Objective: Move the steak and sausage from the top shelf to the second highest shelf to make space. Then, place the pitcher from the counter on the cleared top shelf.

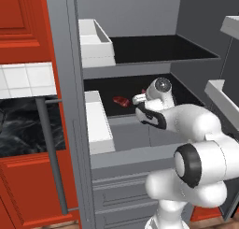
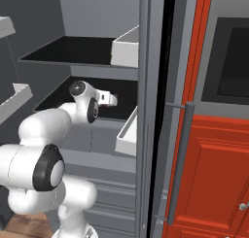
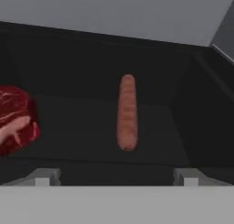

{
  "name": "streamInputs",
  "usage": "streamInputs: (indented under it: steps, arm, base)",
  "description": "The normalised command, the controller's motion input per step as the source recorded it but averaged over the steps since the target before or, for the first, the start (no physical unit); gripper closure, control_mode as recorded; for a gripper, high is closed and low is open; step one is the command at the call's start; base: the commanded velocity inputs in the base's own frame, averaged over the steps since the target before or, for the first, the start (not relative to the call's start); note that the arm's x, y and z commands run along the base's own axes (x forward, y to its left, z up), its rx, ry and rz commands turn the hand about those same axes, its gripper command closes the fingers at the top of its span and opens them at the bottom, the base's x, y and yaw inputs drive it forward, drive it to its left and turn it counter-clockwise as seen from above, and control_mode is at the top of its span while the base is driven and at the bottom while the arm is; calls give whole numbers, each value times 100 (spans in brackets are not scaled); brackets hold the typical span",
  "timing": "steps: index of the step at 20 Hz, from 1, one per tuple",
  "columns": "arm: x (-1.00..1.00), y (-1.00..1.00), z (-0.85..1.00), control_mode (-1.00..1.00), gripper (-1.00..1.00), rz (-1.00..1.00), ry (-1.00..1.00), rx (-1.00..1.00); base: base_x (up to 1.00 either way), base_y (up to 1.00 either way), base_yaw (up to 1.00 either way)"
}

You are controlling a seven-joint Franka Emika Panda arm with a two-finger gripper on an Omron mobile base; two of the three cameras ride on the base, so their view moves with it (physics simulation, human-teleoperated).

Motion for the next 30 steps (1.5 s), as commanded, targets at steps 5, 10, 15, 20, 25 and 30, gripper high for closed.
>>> streamInputs:
  steps: [5, 10, 15, 20, 25, 30]
  arm:
    - [-100, 19, 92, -100, -100, 4, 6, 14]
    - [-100, 14, 67, -100, -100, 0, 6, 8]
    - [-100, 9, 11, -100, -100, 0, 4, 0]
    - [-100, 2, 0, -100, -100, 1, -9, 0]
    - [-71, 1, 73, -100, -100, 2, -1, 0]
    - [-26, 3, 79, -100, -100, 0, 1, 0]
  base:
    - [0, 0, 0]
    - [0, 0, 0]
    - [0, 0, 0]
    - [0, 0, 0]
    - [0, 0, 0]
    - [0, 0, 0]
